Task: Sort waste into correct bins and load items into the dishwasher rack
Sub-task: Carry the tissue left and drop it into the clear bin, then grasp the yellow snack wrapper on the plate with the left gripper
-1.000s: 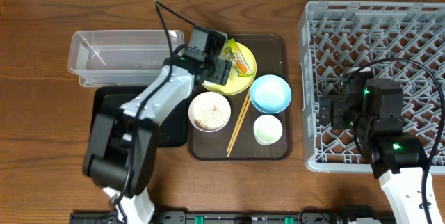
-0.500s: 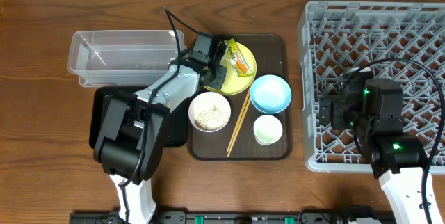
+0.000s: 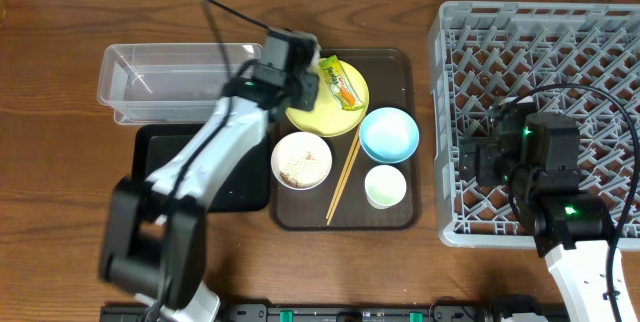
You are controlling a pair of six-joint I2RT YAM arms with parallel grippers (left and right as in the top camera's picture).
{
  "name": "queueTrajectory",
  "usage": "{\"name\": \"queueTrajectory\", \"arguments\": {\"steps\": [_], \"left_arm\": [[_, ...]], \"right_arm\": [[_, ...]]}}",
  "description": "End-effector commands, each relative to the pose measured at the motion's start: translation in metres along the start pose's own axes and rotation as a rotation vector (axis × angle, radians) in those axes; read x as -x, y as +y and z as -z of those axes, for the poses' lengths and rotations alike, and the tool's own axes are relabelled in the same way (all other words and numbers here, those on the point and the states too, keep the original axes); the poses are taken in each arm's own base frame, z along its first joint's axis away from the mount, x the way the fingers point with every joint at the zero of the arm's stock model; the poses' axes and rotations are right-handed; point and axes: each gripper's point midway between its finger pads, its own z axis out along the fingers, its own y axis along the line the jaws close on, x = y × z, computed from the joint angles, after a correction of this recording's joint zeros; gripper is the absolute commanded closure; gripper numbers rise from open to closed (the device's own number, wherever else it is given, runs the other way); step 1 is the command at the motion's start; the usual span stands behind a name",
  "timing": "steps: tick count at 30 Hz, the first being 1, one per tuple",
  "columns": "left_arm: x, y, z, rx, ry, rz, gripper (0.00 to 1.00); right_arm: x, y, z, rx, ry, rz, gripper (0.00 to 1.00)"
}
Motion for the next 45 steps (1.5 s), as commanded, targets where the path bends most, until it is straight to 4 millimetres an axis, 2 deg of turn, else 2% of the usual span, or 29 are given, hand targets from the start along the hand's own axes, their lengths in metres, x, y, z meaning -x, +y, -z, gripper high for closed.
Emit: {"name": "queueTrajectory", "arguments": {"steps": [1, 6, 8, 9, 10, 11, 13, 16, 17, 19, 21, 25, 30, 39, 45], "left_arm": [[0.022, 0.039, 0.028, 0.065, -0.072, 0.237, 0.94], [0.009, 0.098, 0.033, 0.164, -0.055, 0.561, 0.94], [0.002, 0.114, 0.032, 0.192, -0.045, 0.638, 0.88], [0.0, 0.12, 0.031, 0.202, -0.04, 0.661, 0.77], [-0.002, 0.125, 0.03, 0.21, -0.039, 0.686, 0.61], [-0.002, 0.128, 0.03, 0.213, -0.042, 0.702, 0.49], [0.003, 0.127, 0.032, 0.192, -0.059, 0.702, 0.39], [0.02, 0.113, 0.035, 0.1, -0.096, 0.652, 0.3], [0.029, 0.103, 0.036, 0.05, -0.116, 0.624, 0.29], [0.042, 0.083, 0.036, -0.034, -0.143, 0.549, 0.19], [0.048, 0.061, 0.034, -0.088, -0.152, 0.447, 0.15], [0.043, 0.02, 0.026, -0.123, -0.126, 0.276, 0.11], [0.036, -0.011, 0.004, -0.119, -0.087, 0.219, 0.1], [0.016, -0.045, -0.056, -0.106, -0.015, 0.194, 0.1], [-0.005, -0.053, -0.093, -0.112, 0.02, 0.23, 0.09]], "right_arm": [[0.008, 0.001, 0.004, 0.002, -0.021, -0.01, 0.01], [0.008, 0.001, 0.004, 0.002, -0.02, -0.01, 0.01], [0.008, 0.001, 0.004, 0.002, -0.02, -0.01, 0.01], [0.008, 0.001, 0.004, 0.002, -0.02, -0.01, 0.01], [0.008, 0.001, 0.004, 0.002, -0.02, -0.01, 0.01], [0.008, 0.001, 0.004, 0.002, -0.02, -0.01, 0.02], [0.008, 0.001, 0.004, 0.002, -0.02, -0.01, 0.01], [0.008, 0.001, 0.004, 0.002, -0.021, -0.01, 0.01], [0.008, 0.001, 0.004, 0.002, -0.021, -0.01, 0.01], [0.008, 0.001, 0.004, 0.002, -0.021, -0.01, 0.01], [0.008, 0.001, 0.004, 0.002, -0.021, -0.01, 0.01], [0.008, 0.001, 0.004, 0.002, -0.021, -0.01, 0.01], [0.008, 0.001, 0.004, 0.002, -0.021, -0.011, 0.01], [0.008, 0.001, 0.004, 0.002, -0.021, -0.011, 0.01], [0.008, 0.001, 0.004, 0.002, -0.021, -0.01, 0.01]]}}
